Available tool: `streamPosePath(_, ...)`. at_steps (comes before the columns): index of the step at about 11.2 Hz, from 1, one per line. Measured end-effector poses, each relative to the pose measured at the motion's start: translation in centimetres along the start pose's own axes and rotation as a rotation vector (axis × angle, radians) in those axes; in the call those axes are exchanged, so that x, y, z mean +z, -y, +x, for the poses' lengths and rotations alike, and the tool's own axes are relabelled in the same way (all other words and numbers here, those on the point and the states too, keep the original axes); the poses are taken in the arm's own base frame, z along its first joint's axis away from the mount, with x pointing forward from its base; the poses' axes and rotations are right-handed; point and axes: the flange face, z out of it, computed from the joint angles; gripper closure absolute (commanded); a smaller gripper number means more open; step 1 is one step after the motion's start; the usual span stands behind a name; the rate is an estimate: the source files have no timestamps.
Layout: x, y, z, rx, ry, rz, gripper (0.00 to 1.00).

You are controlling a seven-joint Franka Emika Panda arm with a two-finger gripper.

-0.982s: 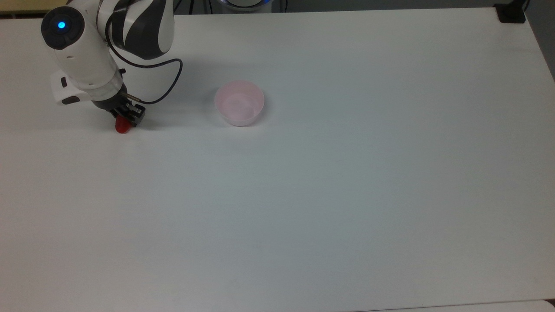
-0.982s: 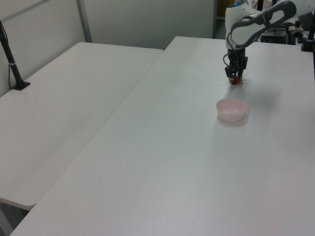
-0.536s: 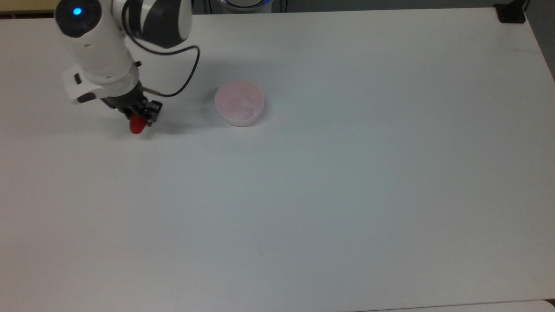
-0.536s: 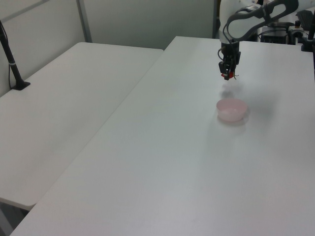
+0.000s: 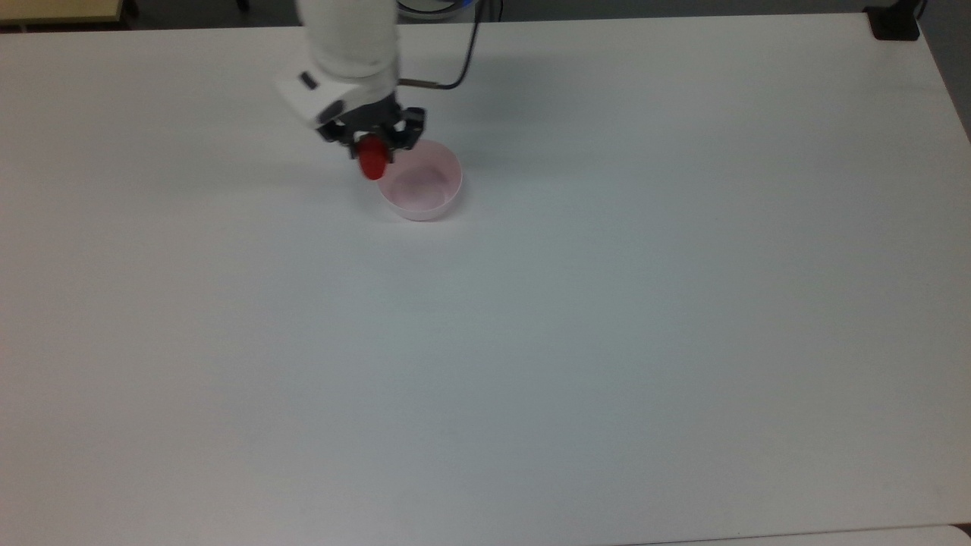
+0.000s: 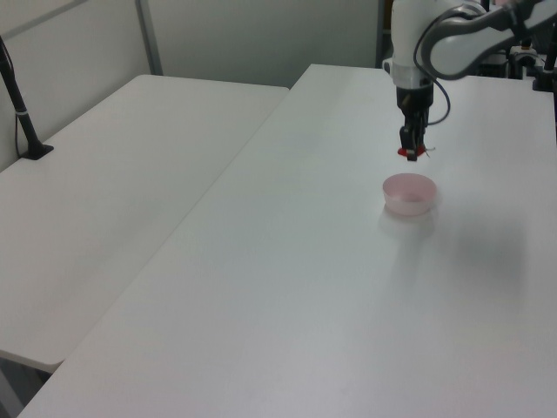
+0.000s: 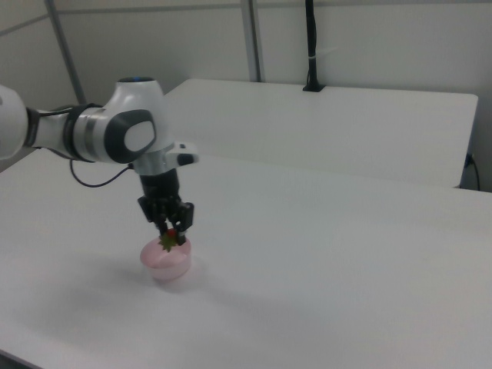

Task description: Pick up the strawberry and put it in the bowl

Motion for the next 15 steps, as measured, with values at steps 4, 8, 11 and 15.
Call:
streamPosePath(4, 1.5, 3.6, -1.2, -0.019, 0.034, -0.009, 0.0)
streamPosePath(8, -1.5, 2.9, -0.5, -0.004, 0.03, -0.011, 0.0)
streamPosePath(11, -10.6, 1.9, -0.3, 0.018, 0.046, -0.02, 0.0)
streamPosePath(15, -18.5, 1.5, -1.9, 0.027, -0.04, -0.015, 0.0)
